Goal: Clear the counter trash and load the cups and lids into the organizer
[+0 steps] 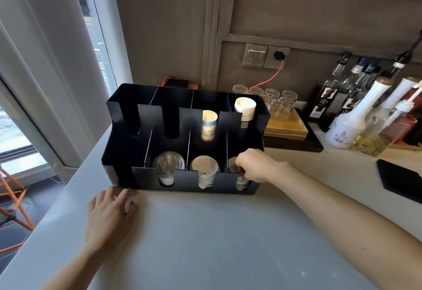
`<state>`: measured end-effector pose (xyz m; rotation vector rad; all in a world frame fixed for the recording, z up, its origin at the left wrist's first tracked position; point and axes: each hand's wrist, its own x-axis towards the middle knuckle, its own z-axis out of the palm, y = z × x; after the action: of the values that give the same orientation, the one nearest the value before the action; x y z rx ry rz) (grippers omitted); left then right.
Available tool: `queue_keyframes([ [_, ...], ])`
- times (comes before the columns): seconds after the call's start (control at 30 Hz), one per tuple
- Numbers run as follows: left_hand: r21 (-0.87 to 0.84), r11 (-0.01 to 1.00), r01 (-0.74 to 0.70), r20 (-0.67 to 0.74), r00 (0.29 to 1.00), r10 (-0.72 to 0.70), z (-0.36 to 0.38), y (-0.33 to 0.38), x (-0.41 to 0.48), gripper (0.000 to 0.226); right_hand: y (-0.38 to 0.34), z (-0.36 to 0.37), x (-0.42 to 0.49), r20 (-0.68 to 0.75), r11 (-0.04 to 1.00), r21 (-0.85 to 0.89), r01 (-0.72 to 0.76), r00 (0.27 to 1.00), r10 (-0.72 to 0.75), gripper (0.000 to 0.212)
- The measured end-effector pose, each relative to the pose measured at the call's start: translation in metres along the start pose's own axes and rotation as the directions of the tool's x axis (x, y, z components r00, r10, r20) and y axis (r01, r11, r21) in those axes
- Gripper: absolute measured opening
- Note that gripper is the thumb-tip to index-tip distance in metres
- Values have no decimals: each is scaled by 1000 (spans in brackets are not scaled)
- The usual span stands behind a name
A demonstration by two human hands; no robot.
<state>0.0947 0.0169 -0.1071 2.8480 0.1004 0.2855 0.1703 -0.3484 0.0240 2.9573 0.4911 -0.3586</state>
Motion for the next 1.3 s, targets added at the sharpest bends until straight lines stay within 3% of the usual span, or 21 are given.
queue_keyframes([
  [1.0, -1, 1000, 11, 17, 1000, -11, -4, 3, -1, 37, 6, 0, -7, -98, 993, 116, 33, 995, -21, 6],
  [1.3, 3, 1000, -22, 28, 999, 22, -6, 2, -3, 40, 17, -14, -28, -335, 948, 300, 103, 942, 4, 26],
])
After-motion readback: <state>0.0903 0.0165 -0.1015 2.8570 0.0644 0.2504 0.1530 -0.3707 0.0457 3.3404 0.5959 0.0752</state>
